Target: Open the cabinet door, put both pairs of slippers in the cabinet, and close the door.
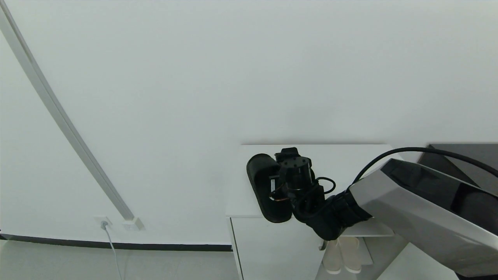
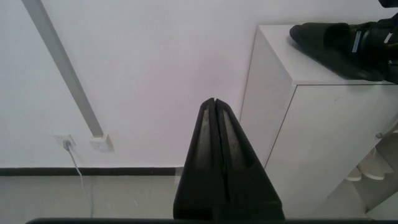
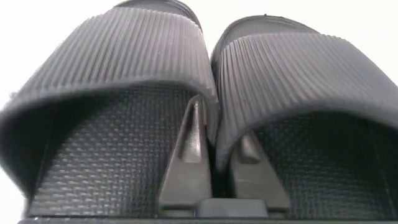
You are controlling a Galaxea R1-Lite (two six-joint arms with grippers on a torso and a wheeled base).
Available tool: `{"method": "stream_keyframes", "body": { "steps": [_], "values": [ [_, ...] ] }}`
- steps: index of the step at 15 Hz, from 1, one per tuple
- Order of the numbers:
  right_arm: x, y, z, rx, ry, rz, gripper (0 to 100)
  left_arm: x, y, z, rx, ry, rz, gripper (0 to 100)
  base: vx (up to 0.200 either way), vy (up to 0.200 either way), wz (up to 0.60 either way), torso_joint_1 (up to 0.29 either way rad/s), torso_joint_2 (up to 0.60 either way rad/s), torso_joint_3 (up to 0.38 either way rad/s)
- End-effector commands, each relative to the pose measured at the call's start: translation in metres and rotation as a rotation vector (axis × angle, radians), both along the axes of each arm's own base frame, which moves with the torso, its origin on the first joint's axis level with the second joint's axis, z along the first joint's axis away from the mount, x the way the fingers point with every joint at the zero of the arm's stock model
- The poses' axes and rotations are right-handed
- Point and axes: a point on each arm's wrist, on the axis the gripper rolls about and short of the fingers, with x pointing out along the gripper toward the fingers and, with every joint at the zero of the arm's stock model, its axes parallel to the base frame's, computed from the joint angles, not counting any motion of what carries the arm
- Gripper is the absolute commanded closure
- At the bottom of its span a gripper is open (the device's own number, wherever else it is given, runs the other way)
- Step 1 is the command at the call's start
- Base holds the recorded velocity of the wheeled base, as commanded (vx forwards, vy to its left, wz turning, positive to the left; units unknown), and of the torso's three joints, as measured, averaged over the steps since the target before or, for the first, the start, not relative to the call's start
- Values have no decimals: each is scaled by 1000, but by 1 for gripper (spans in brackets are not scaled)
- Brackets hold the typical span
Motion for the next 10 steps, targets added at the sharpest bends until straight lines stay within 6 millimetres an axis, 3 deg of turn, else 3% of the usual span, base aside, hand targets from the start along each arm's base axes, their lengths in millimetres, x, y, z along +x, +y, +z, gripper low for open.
{"method": "stream_keyframes", "body": {
  "steps": [1,4,9,10],
  "values": [
    [-2,1,1,0,-1,0,100,0,0,0,1,0,1,100,0,0,0,0,0,0],
    [-15,-10,20,14,-9,4,100,0,0,0,3,0,1,100,0,0,0,0,0,0],
    [-88,-68,63,12,27,139,100,0,0,0,8,0,-1,100,0,0,0,0,0,0],
    [-95,-72,67,15,28,154,100,0,0,0,8,0,-1,100,0,0,0,0,0,0]
  ]
}}
